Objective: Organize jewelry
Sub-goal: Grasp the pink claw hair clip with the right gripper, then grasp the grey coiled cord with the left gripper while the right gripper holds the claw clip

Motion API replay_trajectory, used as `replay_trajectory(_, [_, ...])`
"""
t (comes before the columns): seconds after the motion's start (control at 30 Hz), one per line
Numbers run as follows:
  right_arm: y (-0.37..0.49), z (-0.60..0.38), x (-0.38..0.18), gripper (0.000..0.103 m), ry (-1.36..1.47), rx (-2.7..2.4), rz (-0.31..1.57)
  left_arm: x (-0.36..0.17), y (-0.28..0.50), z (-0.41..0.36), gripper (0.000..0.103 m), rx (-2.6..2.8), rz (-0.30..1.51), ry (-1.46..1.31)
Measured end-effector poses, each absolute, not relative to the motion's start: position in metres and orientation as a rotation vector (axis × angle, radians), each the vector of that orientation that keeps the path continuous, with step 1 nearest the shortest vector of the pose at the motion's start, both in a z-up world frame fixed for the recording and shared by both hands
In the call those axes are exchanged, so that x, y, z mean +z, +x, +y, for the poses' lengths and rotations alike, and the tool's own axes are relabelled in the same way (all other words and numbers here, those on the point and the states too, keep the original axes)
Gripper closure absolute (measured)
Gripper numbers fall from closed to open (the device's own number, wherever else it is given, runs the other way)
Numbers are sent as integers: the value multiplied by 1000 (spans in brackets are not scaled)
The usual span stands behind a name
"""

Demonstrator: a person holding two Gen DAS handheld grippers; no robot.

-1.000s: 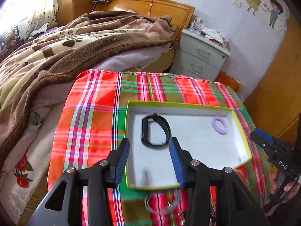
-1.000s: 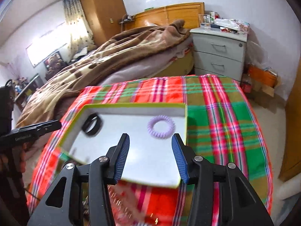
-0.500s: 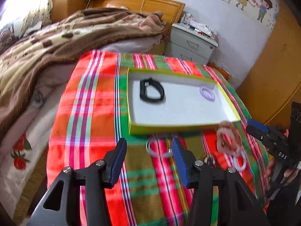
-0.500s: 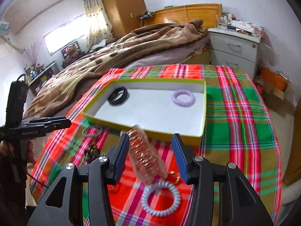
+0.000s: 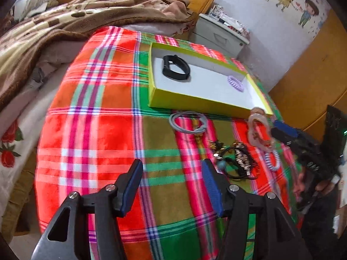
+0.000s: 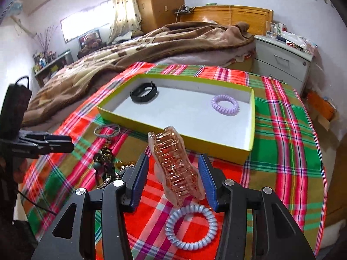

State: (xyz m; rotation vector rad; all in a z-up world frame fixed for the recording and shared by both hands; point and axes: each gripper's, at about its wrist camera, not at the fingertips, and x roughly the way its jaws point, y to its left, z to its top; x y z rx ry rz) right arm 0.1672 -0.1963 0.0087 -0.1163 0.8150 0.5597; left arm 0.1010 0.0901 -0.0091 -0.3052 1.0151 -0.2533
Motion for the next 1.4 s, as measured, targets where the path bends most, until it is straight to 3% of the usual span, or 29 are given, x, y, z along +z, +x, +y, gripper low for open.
replay_trajectory(0.3, [174, -186, -5, 52, -195, 528, 871, -14, 110, 84, 45, -251, 1043, -304])
replay_trajectory(0.53, [178, -195, -10, 52, -101, 500, 914, -9, 122, 80, 45, -229, 1024, -273])
replay_trajectory(0.87, [169, -202, -8, 63, -53, 462, 886, -10, 139, 82, 45, -204, 1025, -275])
replay_trajectory(1.4, [155, -225, 3, 63, 87, 426, 839, -3, 139, 25, 46, -270, 962, 148])
